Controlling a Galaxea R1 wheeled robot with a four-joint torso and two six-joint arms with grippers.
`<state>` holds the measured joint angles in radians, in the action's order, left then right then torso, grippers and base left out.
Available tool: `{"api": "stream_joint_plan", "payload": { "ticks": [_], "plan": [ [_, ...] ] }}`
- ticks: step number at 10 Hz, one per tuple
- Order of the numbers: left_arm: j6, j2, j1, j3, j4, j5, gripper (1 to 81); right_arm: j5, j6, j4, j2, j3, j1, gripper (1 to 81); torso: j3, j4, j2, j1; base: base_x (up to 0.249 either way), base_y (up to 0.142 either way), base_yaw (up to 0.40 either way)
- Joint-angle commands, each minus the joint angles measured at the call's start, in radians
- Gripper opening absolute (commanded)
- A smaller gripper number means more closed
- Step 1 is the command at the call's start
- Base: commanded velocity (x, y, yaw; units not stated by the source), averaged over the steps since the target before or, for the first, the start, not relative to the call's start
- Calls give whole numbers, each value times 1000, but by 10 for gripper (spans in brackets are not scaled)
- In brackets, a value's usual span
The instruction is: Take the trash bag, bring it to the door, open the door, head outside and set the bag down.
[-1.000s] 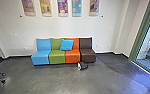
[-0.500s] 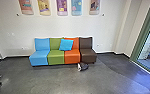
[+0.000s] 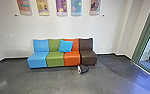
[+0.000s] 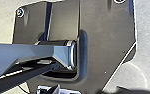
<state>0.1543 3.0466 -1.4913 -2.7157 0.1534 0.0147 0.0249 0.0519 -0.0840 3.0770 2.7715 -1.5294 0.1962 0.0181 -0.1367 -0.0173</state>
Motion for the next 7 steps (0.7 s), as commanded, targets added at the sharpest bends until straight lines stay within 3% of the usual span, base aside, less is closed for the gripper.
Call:
{"api": "stream_joint_plan", "payload": {
  "ticks": [1,7],
  "plan": [
    [-4,-3,39,5,-5,-56,811,63,-12,-8,5,-11,33,811,0,0,0,0,170,0,0],
    [-5,-6,39,7,-6,-56,811,59,-10,-5,5,-11,33,811,0,0,0,2,171,0,0]
  ]
}}
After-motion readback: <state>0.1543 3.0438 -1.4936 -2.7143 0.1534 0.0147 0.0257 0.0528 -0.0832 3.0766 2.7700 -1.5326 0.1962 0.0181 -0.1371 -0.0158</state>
